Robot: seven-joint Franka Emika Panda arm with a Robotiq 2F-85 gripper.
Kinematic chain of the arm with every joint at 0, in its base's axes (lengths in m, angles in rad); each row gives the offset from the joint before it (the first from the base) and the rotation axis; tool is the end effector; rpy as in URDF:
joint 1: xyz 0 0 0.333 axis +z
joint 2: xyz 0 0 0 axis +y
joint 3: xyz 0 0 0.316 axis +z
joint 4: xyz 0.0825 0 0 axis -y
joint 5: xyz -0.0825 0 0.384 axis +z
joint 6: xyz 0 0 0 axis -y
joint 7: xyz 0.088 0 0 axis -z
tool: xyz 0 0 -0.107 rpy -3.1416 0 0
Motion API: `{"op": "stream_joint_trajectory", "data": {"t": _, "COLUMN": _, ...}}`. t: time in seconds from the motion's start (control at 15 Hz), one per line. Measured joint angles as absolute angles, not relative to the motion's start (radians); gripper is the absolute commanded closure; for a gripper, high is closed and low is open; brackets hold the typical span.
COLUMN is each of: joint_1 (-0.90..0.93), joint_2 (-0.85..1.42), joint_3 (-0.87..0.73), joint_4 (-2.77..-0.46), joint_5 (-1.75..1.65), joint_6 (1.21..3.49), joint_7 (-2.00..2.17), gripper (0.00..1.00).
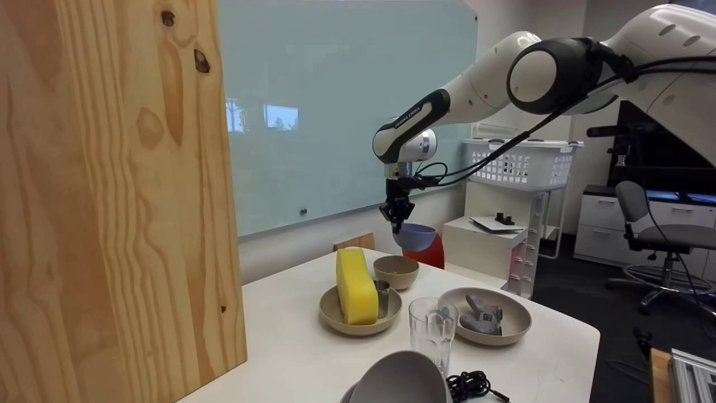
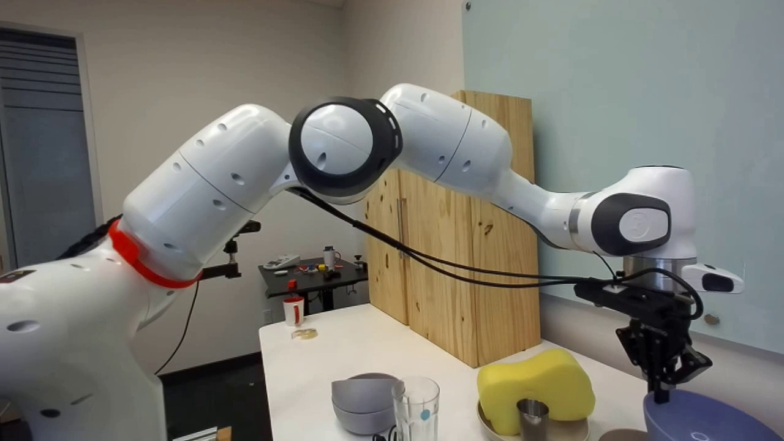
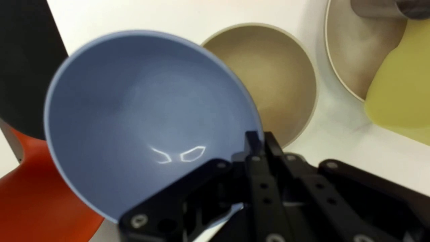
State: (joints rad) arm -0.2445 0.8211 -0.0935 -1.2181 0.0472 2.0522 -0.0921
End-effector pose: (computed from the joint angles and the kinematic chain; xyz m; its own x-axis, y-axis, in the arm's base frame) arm 0.7210 -0.2304 0.2840 0.9719 -0.2348 0.0137 -0.2351 -0.9716 0.0276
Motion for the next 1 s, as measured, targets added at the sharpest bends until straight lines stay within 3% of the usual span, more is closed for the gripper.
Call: {"op": "stream_joint_trajectory", "data": {"t": 1.0, "joint_1": -0.206, "joint_2": 0.890, "joint_3": -0.087, "joint_4": -1.216, "joint_5": 0.039, "joint_6": 2.135, "joint_7": -0.063, "gripper": 0.99}}
